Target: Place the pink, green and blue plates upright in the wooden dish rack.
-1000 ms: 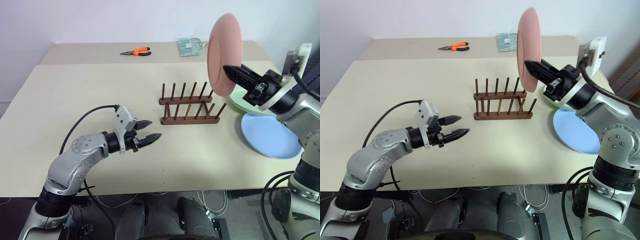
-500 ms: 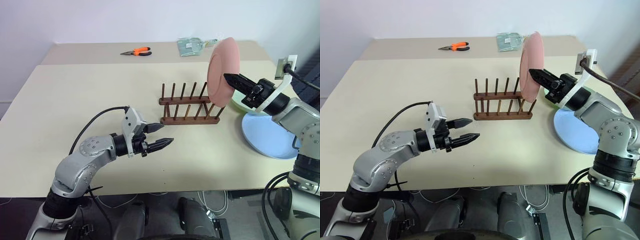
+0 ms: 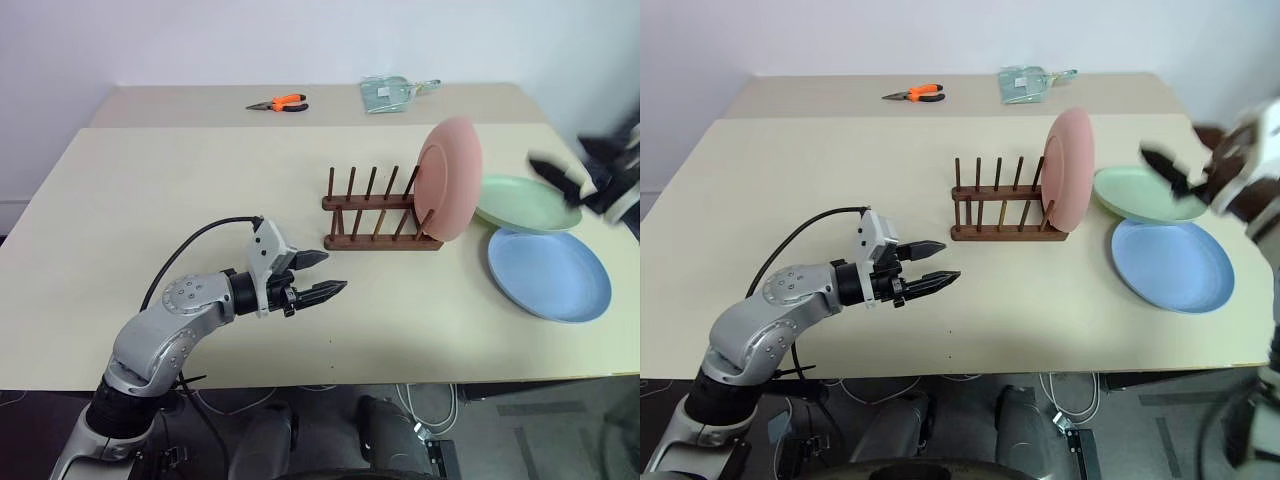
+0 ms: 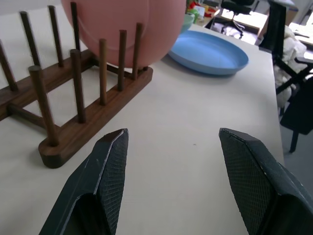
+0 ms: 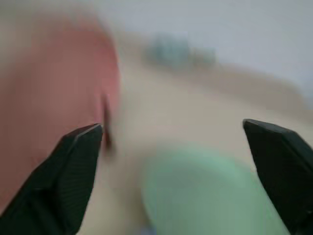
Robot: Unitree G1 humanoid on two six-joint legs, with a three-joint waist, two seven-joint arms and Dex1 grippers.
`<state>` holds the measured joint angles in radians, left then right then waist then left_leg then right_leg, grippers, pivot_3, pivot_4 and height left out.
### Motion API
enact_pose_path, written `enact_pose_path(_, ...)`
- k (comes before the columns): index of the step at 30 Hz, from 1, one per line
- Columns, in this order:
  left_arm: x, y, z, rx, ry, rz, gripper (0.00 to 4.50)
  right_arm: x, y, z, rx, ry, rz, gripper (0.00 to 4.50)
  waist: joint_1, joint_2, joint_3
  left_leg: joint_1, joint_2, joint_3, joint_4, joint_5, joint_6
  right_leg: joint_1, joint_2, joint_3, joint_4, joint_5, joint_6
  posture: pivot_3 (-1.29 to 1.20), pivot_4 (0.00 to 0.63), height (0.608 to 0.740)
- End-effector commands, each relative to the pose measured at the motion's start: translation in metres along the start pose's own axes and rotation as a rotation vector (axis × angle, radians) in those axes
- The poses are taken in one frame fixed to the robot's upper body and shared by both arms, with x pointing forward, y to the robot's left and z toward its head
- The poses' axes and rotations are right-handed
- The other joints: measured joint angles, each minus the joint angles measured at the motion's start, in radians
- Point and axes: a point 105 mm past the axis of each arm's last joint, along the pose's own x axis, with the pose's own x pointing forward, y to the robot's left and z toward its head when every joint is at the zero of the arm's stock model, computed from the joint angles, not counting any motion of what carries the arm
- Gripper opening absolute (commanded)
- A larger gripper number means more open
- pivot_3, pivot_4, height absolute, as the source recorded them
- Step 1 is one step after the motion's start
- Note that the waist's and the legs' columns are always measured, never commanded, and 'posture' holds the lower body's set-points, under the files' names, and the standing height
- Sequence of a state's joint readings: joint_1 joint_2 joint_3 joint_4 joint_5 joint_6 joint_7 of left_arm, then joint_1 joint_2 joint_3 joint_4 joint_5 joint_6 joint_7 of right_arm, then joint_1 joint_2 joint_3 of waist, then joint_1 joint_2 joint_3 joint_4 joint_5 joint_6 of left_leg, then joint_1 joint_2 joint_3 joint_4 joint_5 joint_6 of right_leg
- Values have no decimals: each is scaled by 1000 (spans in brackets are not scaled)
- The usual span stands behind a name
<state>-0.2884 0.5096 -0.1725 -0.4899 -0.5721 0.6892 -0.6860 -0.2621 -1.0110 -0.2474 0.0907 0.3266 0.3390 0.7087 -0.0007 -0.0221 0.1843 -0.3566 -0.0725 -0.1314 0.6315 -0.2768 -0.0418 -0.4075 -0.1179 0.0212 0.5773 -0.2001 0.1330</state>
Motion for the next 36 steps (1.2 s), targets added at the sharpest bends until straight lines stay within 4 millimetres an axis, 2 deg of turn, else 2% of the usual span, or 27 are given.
enact_pose_path(1, 3, -3, 9, 47, -18, -23, 3046, 5, 1, -14, -337, 100, 54, 4431, -15, 3, 0, 0, 0, 0, 0, 0, 0, 0, 0, 0, 0, 0, 0, 0, 150, 740)
enact_pose_path(4, 4, -3, 10, 52, -17, -24, 3046, 16, -4, -32, -491, 175, 53, 4431, -22, 4, 0, 1, 1, 1, -1, 0, 0, 0, 0, 1, 1, 0, 0, 0, 150, 740)
enact_pose_path(7, 4, -3, 10, 56, -17, -19, 3046, 32, -12, -42, -554, 211, 13, 4431, -20, 3, 1, 1, 1, 1, 0, 0, 0, 0, 0, 1, 1, 0, 0, 0, 150, 740)
enact_pose_path(8, 4, -3, 10, 60, -14, -15, 3046, 36, -13, -44, -558, 211, 10, 4198, -17, 3, 1, 1, 1, 1, 0, 0, 0, 0, 0, 1, 0, 0, 0, 0, 150, 740)
enact_pose_path(10, 3, -3, 10, 64, -10, -3, 3046, 43, -14, -47, -578, 211, 1, 3568, -13, 2, 1, 1, 0, 1, 0, 0, 0, 0, 0, 1, 0, 1, -2, 0, 150, 740)
enact_pose_path(16, 1, -3, 8, 68, -4, 15, 3046, 46, -14, -44, -598, 176, 6, 581, -10, 2, 1, -1, -1, -1, 0, 0, 0, 0, 0, 2, 0, 2, -3, 0, 150, 740)
enact_pose_path(17, 1, -3, 9, 67, -5, 16, 3046, 45, -16, -38, -578, 143, -14, 33, -11, 2, 1, 0, -1, -1, 0, 0, 0, 0, 0, 2, 0, 2, -3, 0, 150, 740)
enact_pose_path(20, 0, -2, 10, 67, -11, 24, 3046, 32, -28, -9, -469, 9, -105, 10, -12, 3, 1, 0, 0, -1, -1, 0, 0, 0, 0, 2, 1, 2, -3, 0, 150, 740)
enact_pose_path(21, 0, -1, 10, 67, -11, 27, 3046, 27, -33, 7, -412, -59, -149, 10, -13, 3, 1, 0, 0, 0, -1, 0, 0, 0, 0, 2, 1, 2, -3, 0, 150, 740)
enact_pose_path(24, 0, 2, 10, 68, -13, 28, 3046, 1, -46, 75, -44, -391, -236, 10, -15, 3, 1, 0, 0, -1, 0, 0, 0, 0, 0, 2, 1, 2, -3, 0, 150, 740)
enact_pose_path(25, 0, 3, 10, 69, -12, 27, 3046, -8, -47, 91, 51, -472, -233, 10, -14, 3, 1, 0, 0, -1, 0, 0, 0, 0, 0, 2, 1, 2, -3, 0, 150, 740)
enact_pose_path(27, 0, 3, 9, 71, -12, 18, 3046, -37, -45, 139, 355, -762, -141, 10, -13, 3, 1, 0, 0, -1, 0, 0, 0, 0, 1, 2, 1, 2, -2, 0, 150, 740)
enact_pose_path(28, 1, 3, 9, 71, -13, 14, 3046, -48, -41, 153, 432, -841, -82, 10, -10, 4, 1, 0, 1, -2, 0, 0, 0, 0, 1, 2, 1, 2, -3, 0, 150, 740)
enact_pose_path(30, 0, 4, 11, 67, -24, 10, 3046, -71, -16, 188, 547, -986, 142, 10, -4, 3, 1, -1, 1, -4, 0, 0, 0, 1, 1, 1, 1, 2, -3, 0, 150, 740)
enact_pose_path(32, -2, 8, 11, 66, -30, 16, 3046, -78, 9, 207, 607, -1027, 295, 10, -1, 3, 1, -1, 1, -5, 0, 0, 1, 1, 1, 0, 0, 2, -3, 0, 150, 740)
enact_pose_path(36, -13, 22, 9, 68, -30, 79, 3046, -54, 49, 219, 811, -948, 446, 10, -4, 1, 0, 0, 1, -4, 0, 0, 1, 1, 0, 1, 0, 1, -2, 0, 150, 740)
